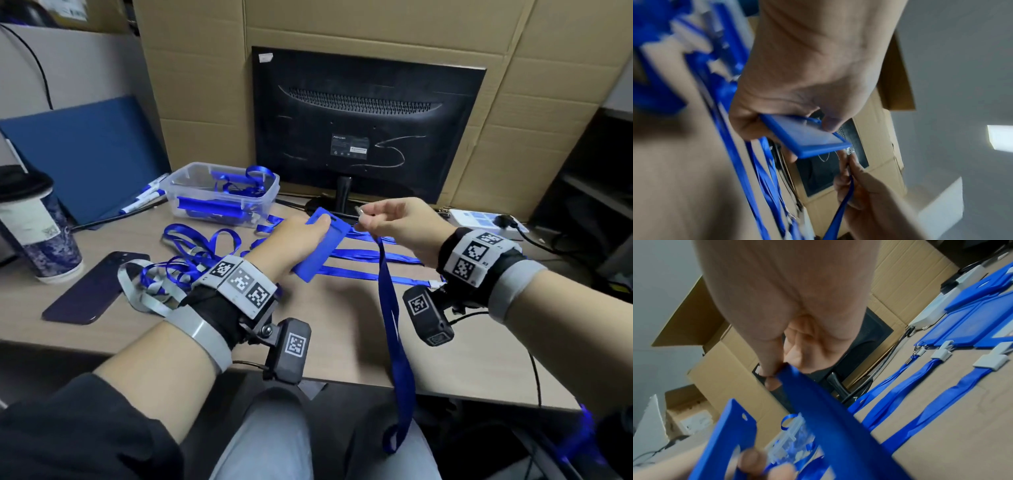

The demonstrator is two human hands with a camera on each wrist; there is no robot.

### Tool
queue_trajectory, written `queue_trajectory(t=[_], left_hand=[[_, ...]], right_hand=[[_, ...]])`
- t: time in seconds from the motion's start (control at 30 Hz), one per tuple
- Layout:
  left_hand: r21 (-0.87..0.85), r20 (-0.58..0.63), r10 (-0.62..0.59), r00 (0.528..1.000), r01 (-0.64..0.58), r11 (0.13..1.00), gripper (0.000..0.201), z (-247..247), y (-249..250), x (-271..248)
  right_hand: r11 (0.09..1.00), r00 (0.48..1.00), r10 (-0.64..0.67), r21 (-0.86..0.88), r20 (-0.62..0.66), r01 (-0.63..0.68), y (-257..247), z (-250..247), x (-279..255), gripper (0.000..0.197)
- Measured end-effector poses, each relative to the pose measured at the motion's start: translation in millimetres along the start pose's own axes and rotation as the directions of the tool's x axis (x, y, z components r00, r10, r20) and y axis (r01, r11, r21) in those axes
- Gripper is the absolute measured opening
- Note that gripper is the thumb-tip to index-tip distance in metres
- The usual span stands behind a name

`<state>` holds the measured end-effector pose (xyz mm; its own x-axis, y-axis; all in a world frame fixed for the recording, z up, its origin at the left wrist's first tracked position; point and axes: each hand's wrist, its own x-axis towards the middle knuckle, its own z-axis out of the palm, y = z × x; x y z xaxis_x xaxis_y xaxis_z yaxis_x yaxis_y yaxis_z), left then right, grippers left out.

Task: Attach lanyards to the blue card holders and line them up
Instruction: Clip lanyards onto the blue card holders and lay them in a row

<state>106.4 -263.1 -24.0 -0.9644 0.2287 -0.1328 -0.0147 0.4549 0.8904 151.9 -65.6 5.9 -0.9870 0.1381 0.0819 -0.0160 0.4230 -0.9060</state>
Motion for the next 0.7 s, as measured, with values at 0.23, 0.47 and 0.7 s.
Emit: queue_trajectory(t=[0.23, 0.47, 0.7], left_hand=[[-0.436, 0.557, -0.141, 0.818, 0.433, 0.789, 0.047, 11.0, 9.4, -26.1], [-0.451, 0.500, -0.115, 0.858, 0.372, 0.811, 0.044, 11.8, 17.6, -39.8], [-0.542, 0.408, -0.150, 0.900, 0.371, 0.754, 0.046, -27.4, 18.0, -28.8]], right_hand=[[0.856, 0.998, -0.042, 0.513, -0.055, 0.064, -16.0, -3.2, 6.5, 0.018], [0.943, 0.905, -0.175, 0.197, -0.388, 0.267, -11.7, -10.4, 21.8, 0.012], [0.996, 0.996, 0.082, 0.021, 0.019, -0.082, -5.0, -5.6, 5.5, 0.055]])
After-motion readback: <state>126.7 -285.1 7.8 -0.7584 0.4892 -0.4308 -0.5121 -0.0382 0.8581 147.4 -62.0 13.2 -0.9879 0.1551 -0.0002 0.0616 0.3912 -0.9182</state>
